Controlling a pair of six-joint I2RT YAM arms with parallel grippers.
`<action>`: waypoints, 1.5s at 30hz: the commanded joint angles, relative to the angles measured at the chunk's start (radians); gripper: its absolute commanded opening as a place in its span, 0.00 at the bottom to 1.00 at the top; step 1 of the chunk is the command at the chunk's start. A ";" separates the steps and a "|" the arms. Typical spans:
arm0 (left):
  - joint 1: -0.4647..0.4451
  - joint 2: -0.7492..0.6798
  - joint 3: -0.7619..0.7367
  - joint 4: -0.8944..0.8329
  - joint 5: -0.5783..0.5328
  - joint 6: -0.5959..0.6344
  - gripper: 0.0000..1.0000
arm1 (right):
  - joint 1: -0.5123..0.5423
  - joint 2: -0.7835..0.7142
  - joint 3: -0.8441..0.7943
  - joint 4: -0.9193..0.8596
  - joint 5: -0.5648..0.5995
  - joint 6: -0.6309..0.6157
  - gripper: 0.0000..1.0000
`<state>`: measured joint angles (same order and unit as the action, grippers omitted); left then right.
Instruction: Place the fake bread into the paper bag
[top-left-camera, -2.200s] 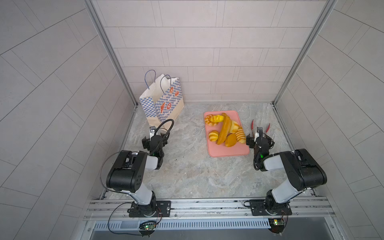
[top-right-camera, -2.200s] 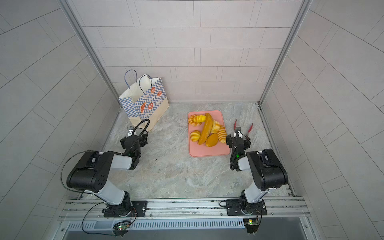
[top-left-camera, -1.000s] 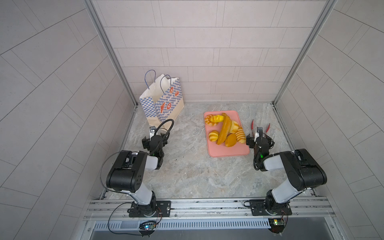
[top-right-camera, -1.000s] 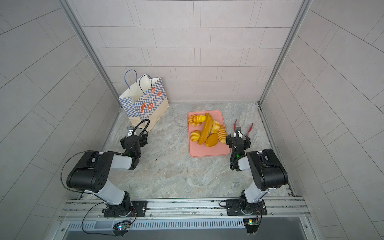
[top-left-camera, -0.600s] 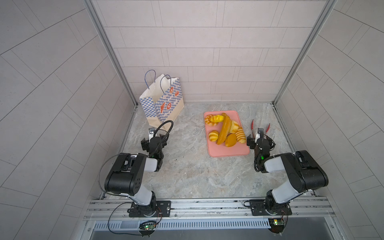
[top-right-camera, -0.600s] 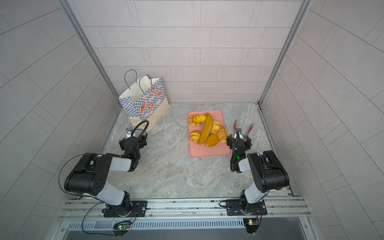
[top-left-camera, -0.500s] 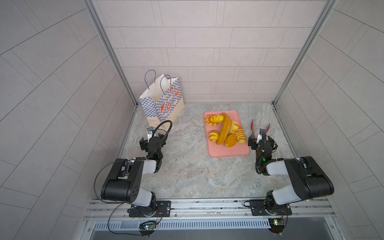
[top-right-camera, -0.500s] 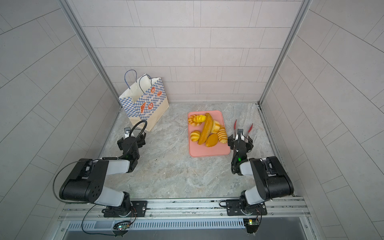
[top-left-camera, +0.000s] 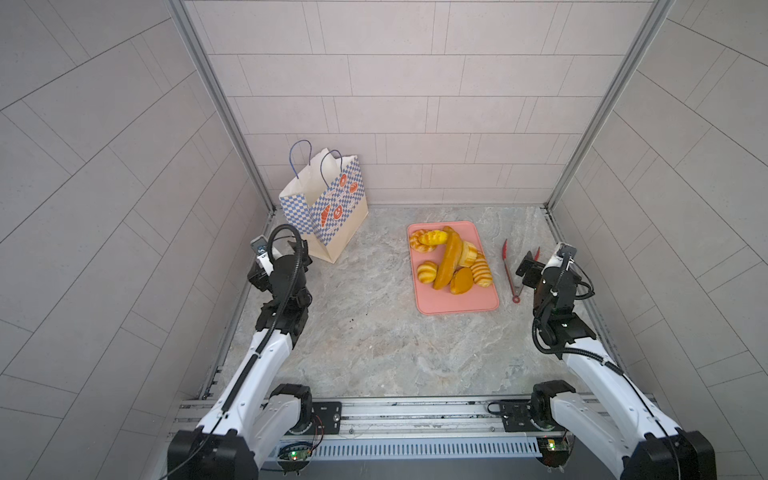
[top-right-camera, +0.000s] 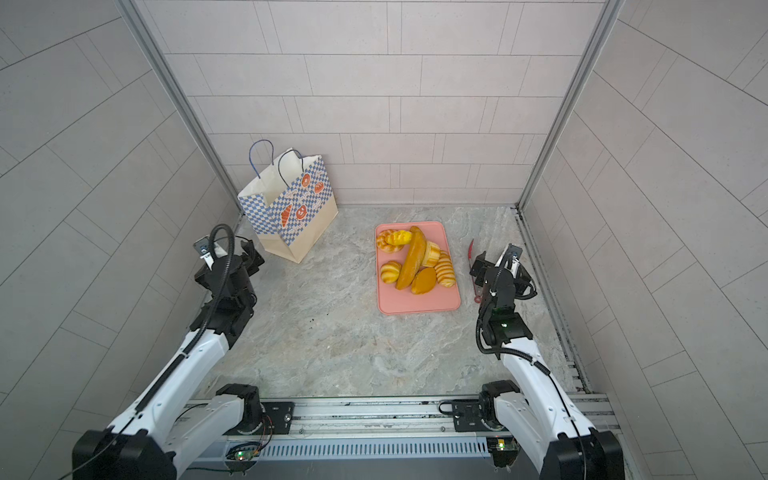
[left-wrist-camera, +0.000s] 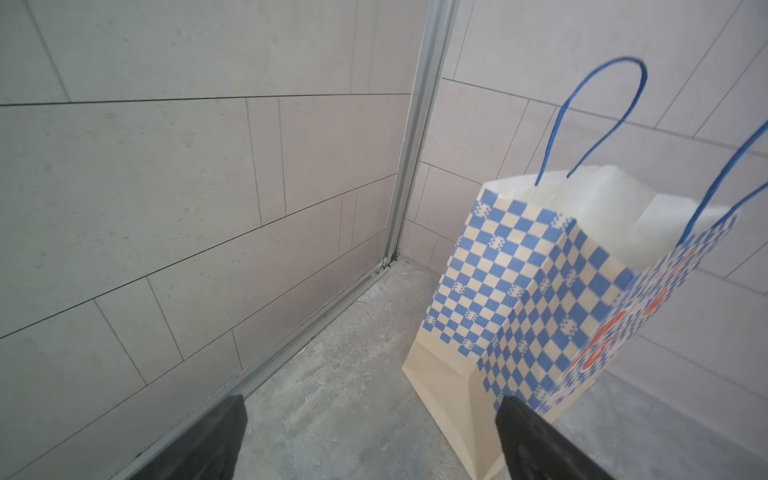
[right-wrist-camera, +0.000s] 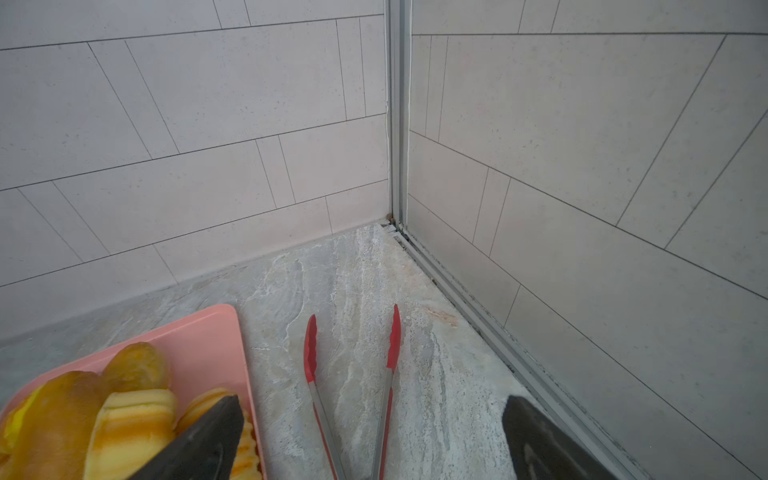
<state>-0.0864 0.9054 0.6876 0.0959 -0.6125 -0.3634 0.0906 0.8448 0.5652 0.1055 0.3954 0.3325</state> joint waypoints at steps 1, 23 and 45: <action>0.034 -0.037 0.124 -0.307 0.097 -0.135 1.00 | 0.001 -0.021 0.103 -0.368 -0.094 0.135 0.99; 0.341 0.510 0.881 -0.824 0.764 -0.135 0.91 | -0.038 -0.101 0.266 -0.530 -0.481 0.216 0.94; 0.297 1.024 1.450 -0.866 0.776 0.154 0.90 | 0.306 0.229 0.460 -0.423 -0.637 0.131 0.80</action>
<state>0.2276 1.8812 2.0674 -0.7563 0.1417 -0.2790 0.3576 1.0554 0.9905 -0.3367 -0.2604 0.4923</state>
